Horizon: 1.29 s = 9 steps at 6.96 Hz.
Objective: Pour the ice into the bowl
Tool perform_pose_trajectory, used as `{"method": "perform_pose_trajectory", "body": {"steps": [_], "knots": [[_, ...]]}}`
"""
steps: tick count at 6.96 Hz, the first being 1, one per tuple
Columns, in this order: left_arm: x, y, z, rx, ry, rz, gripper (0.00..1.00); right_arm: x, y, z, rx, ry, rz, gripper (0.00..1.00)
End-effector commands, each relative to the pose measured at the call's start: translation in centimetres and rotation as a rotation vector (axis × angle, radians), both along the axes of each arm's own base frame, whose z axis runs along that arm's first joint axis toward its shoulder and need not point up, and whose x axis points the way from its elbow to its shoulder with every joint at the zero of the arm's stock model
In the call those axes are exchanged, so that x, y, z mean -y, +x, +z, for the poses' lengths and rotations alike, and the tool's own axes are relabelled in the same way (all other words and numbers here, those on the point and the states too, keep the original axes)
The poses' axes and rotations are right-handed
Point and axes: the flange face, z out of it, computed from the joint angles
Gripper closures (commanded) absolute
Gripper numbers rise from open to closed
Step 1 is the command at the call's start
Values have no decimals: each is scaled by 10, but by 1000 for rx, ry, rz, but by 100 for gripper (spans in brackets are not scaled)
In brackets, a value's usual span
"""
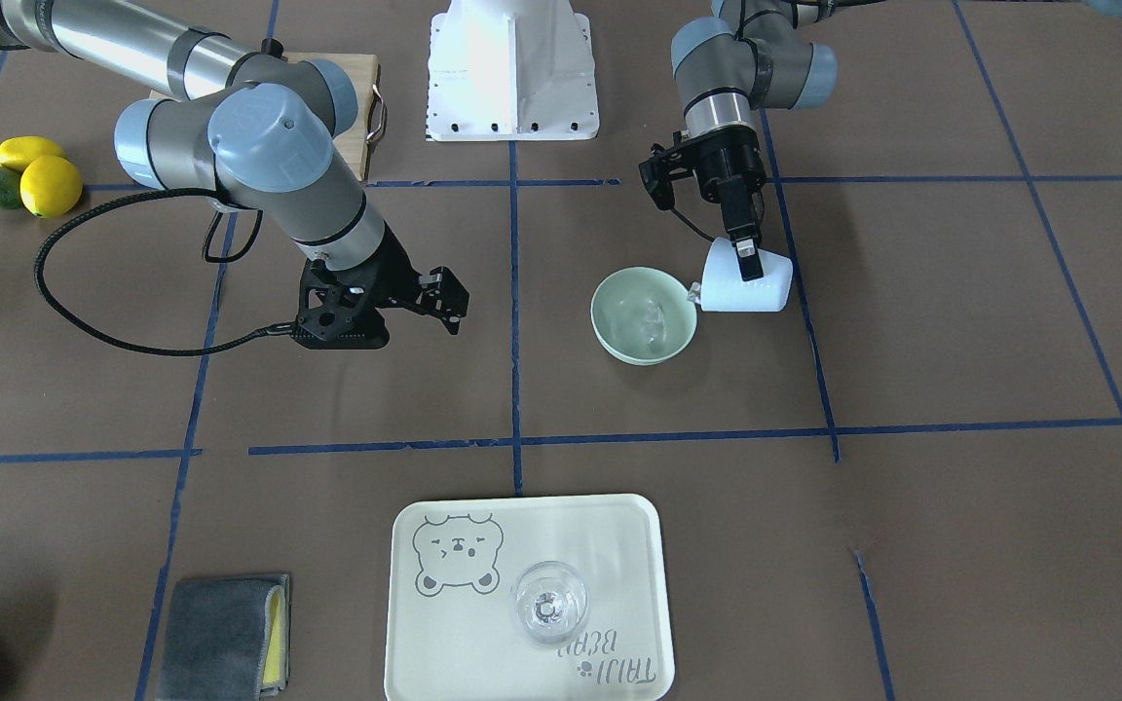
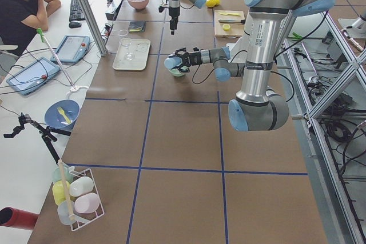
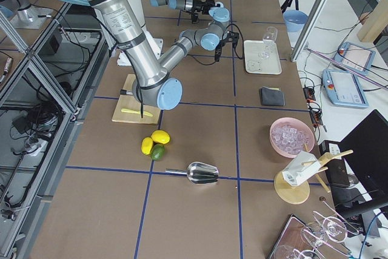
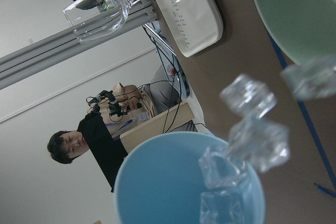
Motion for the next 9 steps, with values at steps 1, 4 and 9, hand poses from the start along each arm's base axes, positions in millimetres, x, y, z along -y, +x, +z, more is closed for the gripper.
{"method": "perform_pose_trajectory", "body": {"steps": [1, 4, 9], "knots": [[-5, 6, -1, 16, 1, 14, 100, 0, 0, 1, -2, -1, 1, 0], [-6, 3, -6, 2, 2, 15, 100, -2, -3, 0, 0, -1, -3, 0], [-15, -26, -63, -325, -54, 141, 100, -4, -5, -5, 4, 3, -2, 0]]}}
